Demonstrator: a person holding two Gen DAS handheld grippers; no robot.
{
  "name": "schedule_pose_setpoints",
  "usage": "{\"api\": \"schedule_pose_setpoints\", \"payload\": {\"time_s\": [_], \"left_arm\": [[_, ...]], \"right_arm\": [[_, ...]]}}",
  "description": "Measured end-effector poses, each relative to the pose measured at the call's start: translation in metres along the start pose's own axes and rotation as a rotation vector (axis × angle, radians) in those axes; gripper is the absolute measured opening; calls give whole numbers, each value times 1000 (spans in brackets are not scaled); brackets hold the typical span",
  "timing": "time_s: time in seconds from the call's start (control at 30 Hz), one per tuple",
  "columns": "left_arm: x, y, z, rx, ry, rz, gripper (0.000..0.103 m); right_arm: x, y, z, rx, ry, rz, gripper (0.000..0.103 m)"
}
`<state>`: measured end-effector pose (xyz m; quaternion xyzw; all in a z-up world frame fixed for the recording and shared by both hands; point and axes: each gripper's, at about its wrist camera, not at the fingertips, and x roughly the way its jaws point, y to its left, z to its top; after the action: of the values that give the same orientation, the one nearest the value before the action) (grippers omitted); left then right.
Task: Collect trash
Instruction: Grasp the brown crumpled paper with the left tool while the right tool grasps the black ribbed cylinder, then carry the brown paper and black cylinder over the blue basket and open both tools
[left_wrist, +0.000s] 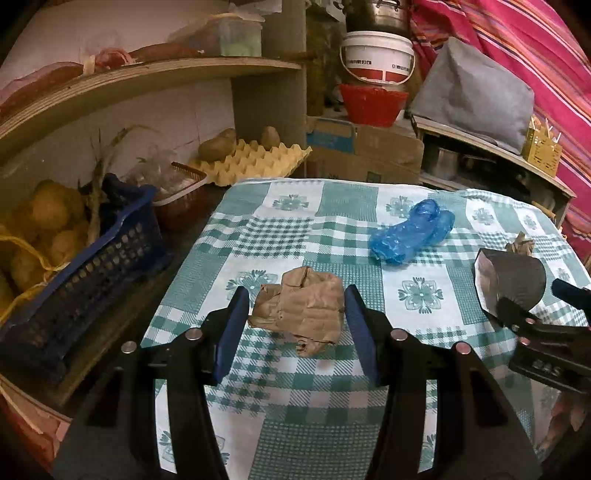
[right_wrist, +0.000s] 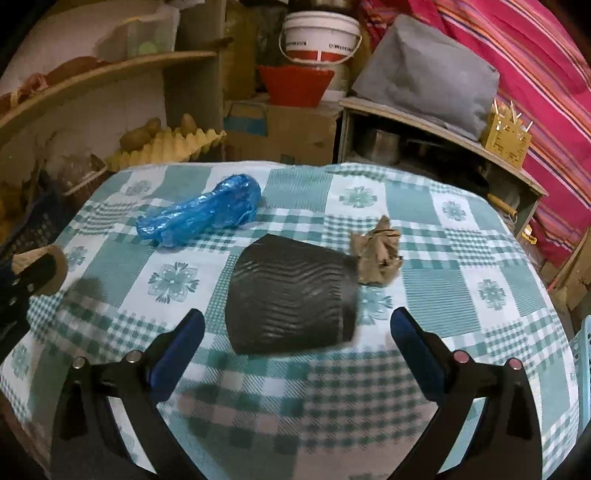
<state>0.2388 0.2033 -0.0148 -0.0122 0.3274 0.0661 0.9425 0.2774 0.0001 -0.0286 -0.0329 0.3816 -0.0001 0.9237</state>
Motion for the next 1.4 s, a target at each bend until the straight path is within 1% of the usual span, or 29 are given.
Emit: {"api": "schedule_pose_setpoints", "payload": {"time_s": [0.13,0.2,0.27,0.3,0.33,0.37,0.5,0.6,0.73,0.83,0.93,1.0,1.1,1.27,1.4], "left_arm": [[2,0,0,3,2,5,52],[2,-1,1,5,3,9,52],[3,-3,1,6,5,10,52],[3,-5,2,9,6,12,52],[3,-6,2,12,7,14,52],[3,-10,2,17,7,13,52],[2,-20,4,27,6,6,52],[0,-29,7,22,5,-6,52],[-8,-52,13,22,-13,-45,52],[-15,-83,15,72,-30,-67,52],[-24,-119,17,117,-48,-100,52],[-32,-147,19,133,-57,-143,52],[-41,-188,19,153,-64,-205,52],[-60,-256,13,201,-77,-287,52],[-73,-298,6,215,-77,-345,52]], "right_arm": [[13,1,3,-15,28,-26,98],[13,1,2,-35,20,-42,97],[12,0,2,-46,9,-38,96],[12,0,2,-51,7,-19,89],[12,-2,2,-51,12,-4,80],[14,-3,2,-49,20,10,74],[11,-13,0,-34,1,51,73],[0,-26,-1,-29,-8,74,73],[-27,-68,-4,8,-41,103,73],[-45,-109,-10,39,-64,96,73],[-67,-154,-17,50,-104,52,73],[-81,-181,-21,59,-122,22,73],[-104,-234,-32,95,-143,-30,73],[-123,-306,-56,171,-157,-101,73],[-128,-357,-75,238,-157,-136,73]]}}
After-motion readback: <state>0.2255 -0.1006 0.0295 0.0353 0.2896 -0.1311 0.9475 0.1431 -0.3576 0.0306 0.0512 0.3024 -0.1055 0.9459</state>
